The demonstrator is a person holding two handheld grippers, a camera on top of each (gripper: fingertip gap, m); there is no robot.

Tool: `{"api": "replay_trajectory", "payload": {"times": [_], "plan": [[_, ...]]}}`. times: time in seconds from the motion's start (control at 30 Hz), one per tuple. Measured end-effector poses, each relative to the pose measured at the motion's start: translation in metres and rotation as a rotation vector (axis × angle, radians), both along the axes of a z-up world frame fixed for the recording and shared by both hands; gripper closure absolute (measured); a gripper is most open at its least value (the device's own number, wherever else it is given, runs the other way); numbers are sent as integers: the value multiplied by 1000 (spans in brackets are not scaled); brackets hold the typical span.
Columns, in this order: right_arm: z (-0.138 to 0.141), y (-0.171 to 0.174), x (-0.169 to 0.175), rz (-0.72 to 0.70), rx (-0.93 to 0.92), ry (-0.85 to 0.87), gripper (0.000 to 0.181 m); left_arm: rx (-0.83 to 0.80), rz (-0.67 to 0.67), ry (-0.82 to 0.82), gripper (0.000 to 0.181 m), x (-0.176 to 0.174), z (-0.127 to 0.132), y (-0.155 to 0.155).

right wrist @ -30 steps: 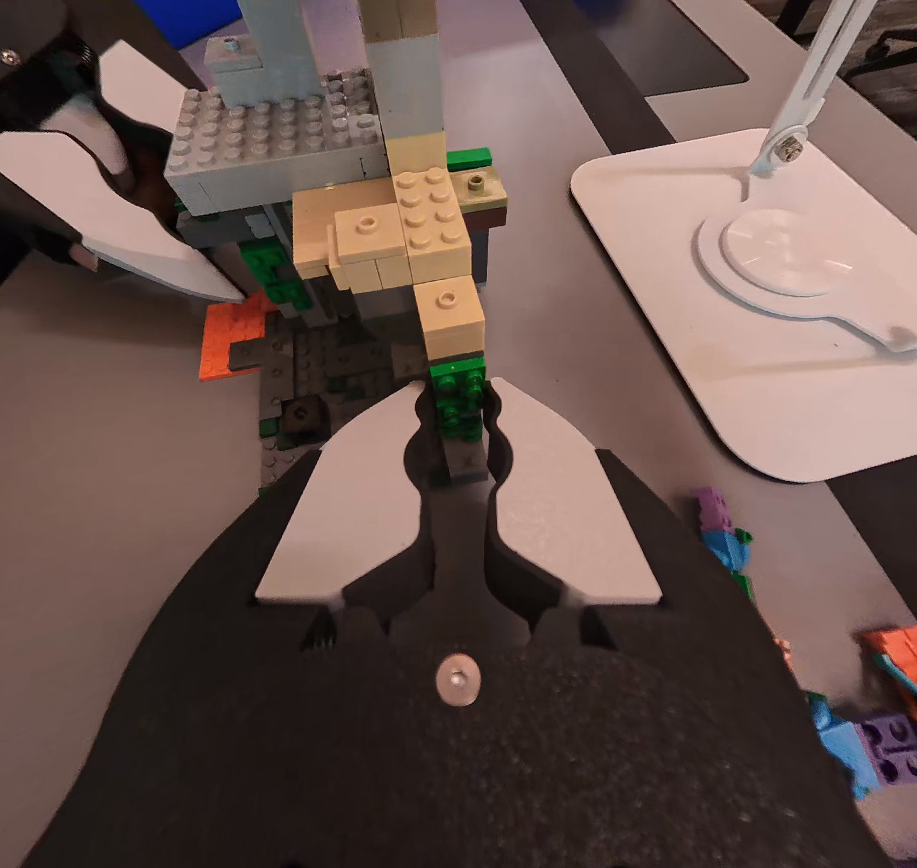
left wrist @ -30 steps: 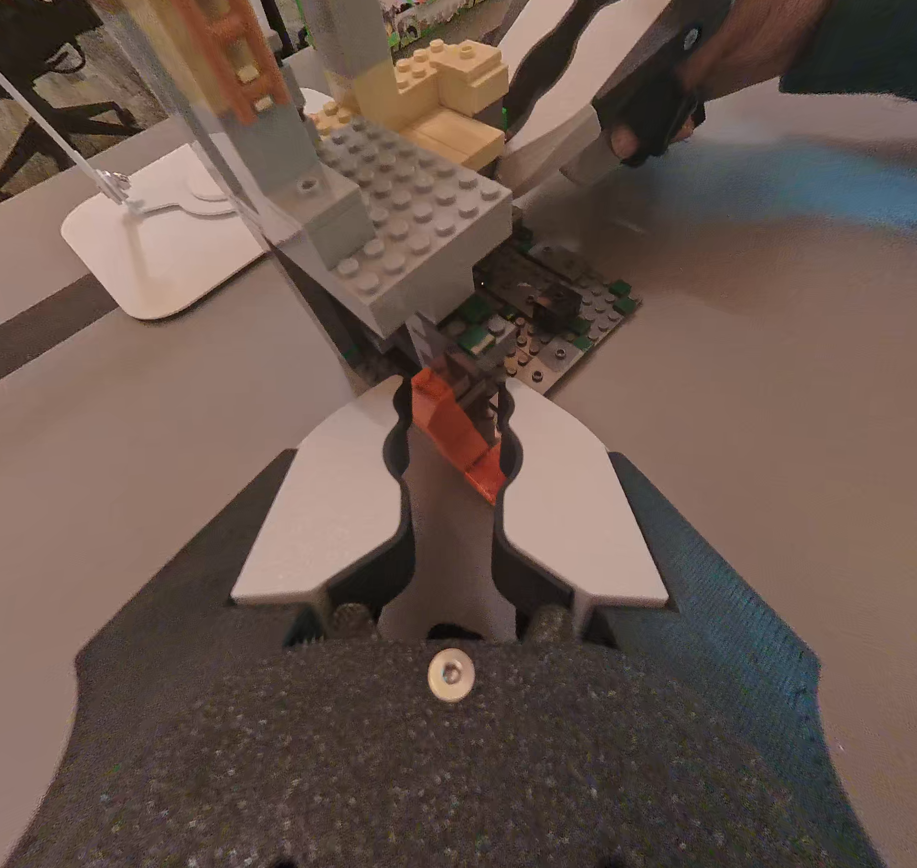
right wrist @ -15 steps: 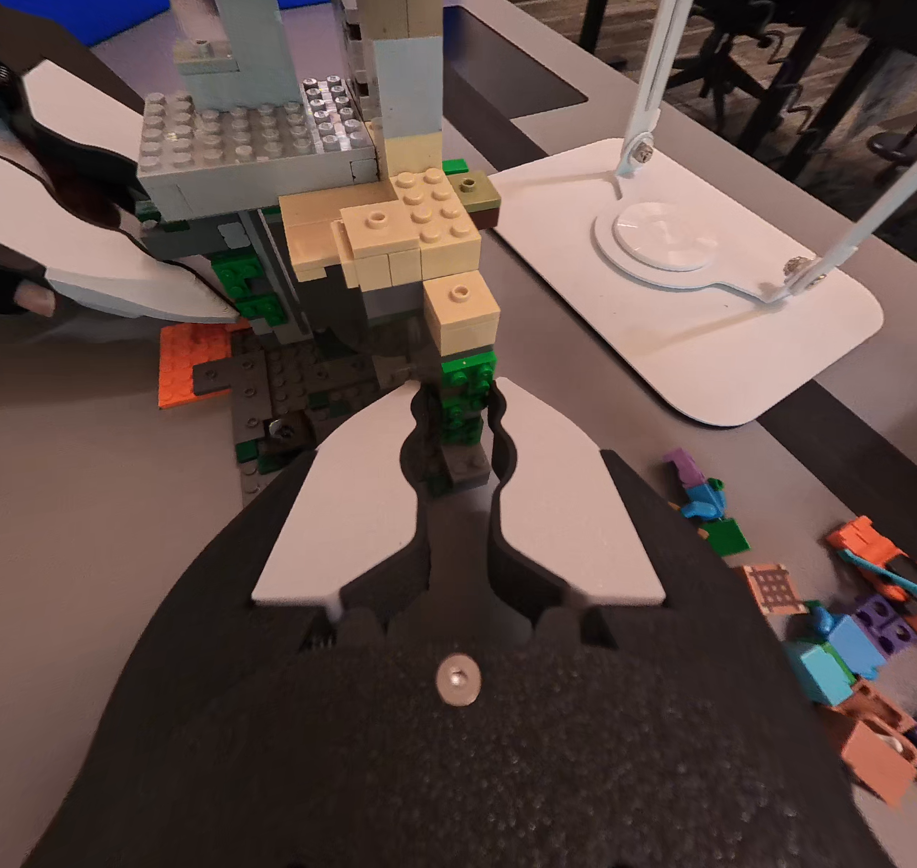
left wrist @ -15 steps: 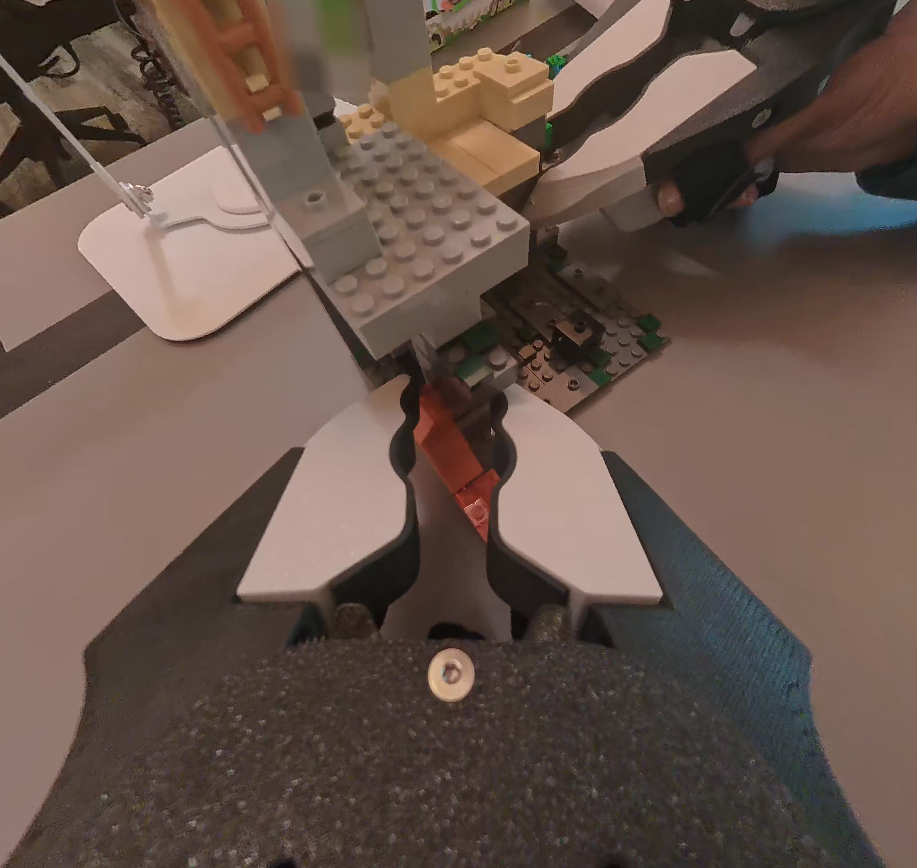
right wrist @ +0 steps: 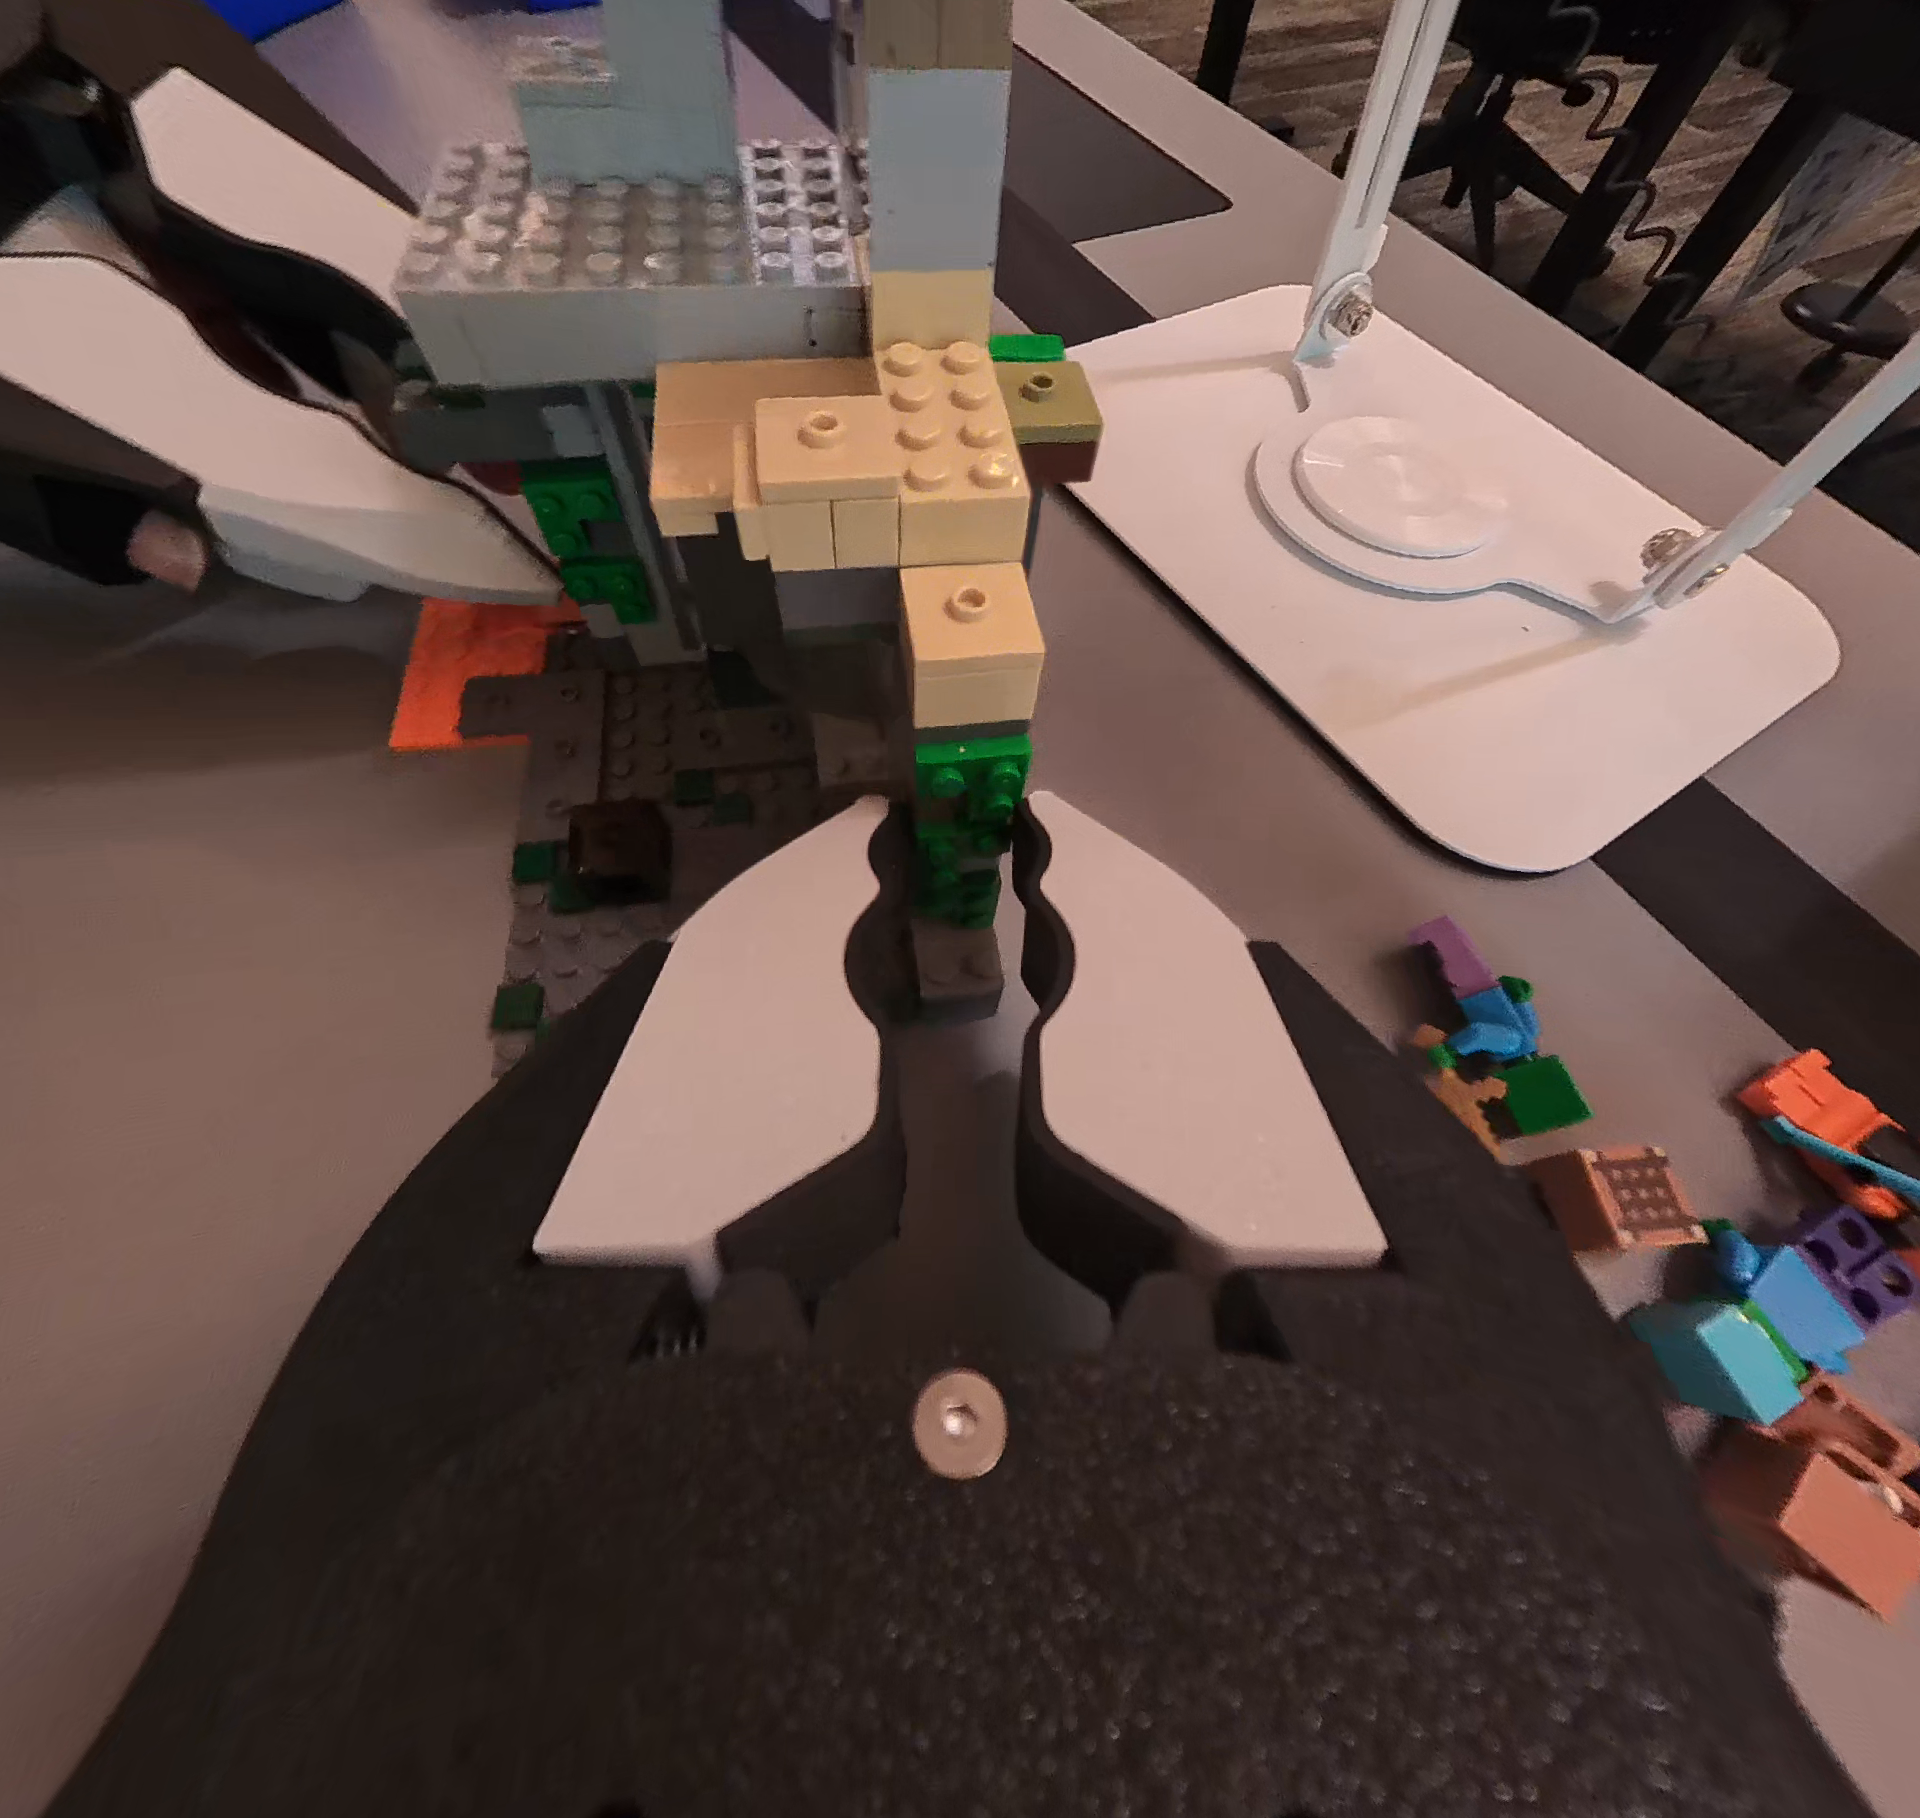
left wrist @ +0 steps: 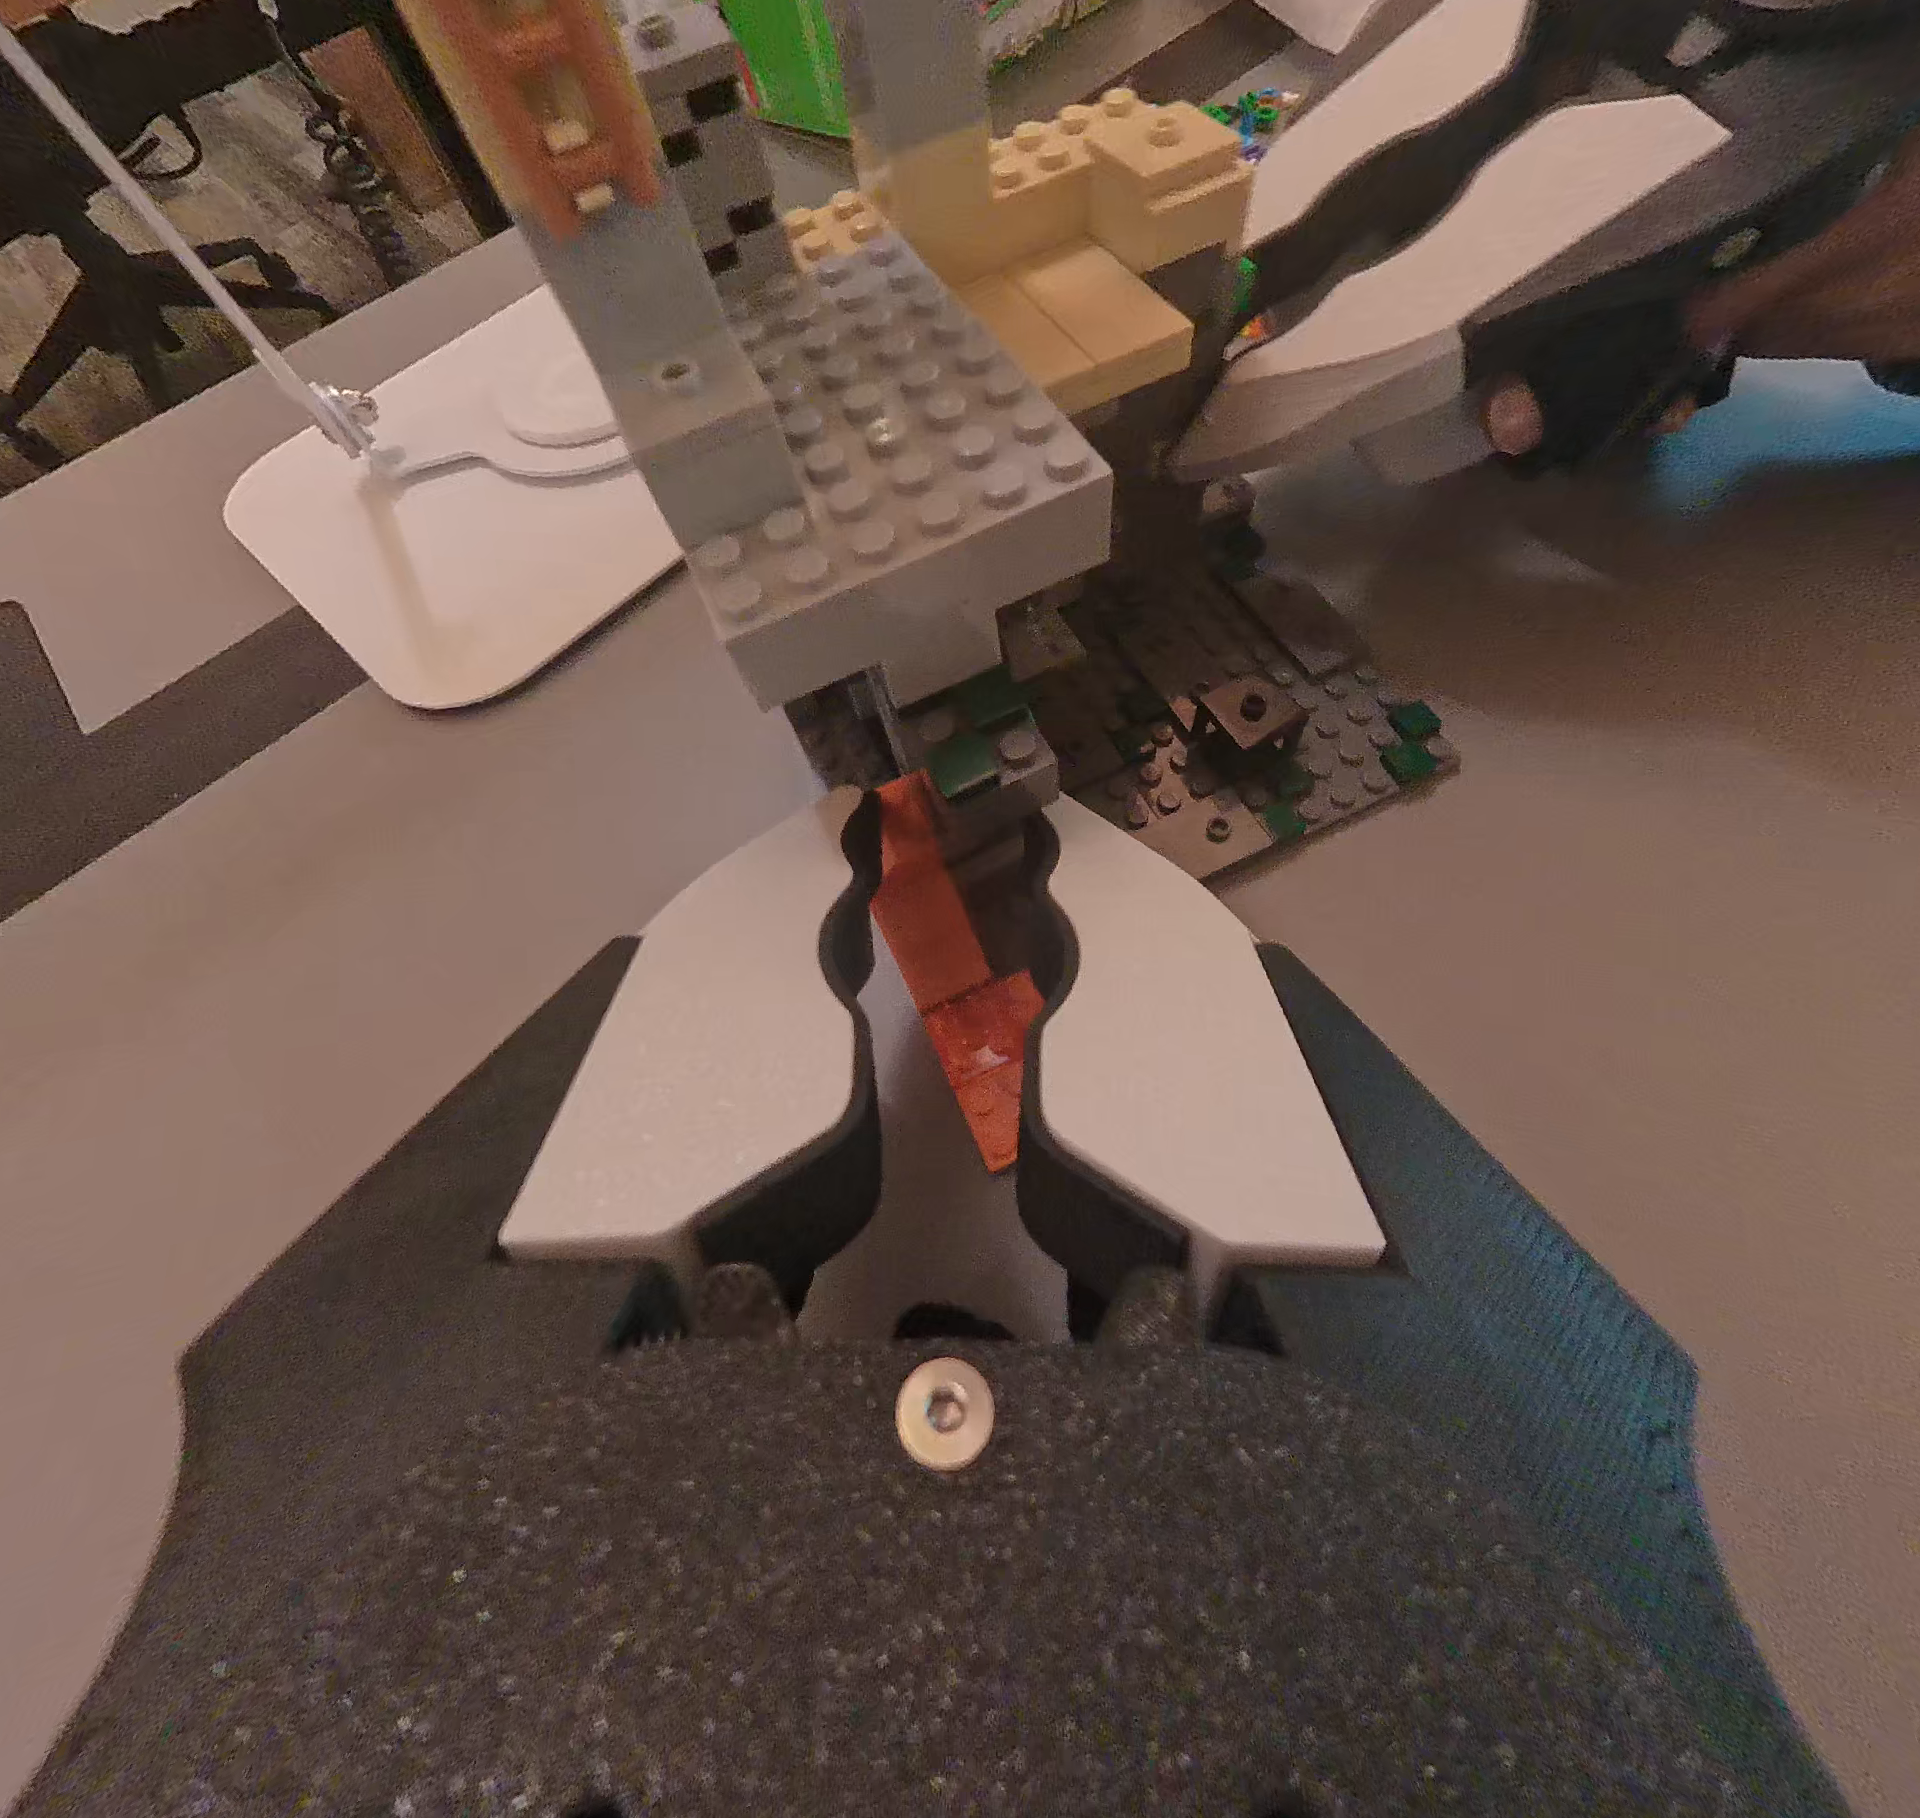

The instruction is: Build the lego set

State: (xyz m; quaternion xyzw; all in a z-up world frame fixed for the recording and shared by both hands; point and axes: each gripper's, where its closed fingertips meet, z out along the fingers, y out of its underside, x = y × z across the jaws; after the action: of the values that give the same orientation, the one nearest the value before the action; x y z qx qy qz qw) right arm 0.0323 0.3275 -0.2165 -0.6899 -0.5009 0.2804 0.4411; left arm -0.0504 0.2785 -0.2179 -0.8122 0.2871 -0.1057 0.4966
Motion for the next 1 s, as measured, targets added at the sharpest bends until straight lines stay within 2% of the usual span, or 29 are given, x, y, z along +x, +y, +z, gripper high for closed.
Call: {"api": "replay_trajectory", "payload": {"times": [0.27, 0.63, 0.8, 1.0], "plan": [[0, -11, -1, 17, -7, -8, 163, -11, 13, -11, 157, -13, 0, 13], [3, -14, -1, 43, -2, 0, 163, 1, 0, -13, 154, -13, 2, 10], [35, -18, 6, 106, 10, 153, 156, 72, 22, -12, 150, -26, 14, -6], [73, -8, 22, 51, 56, 312, 147, 255, 97, -80, 163, -34, 55, -13]]}}
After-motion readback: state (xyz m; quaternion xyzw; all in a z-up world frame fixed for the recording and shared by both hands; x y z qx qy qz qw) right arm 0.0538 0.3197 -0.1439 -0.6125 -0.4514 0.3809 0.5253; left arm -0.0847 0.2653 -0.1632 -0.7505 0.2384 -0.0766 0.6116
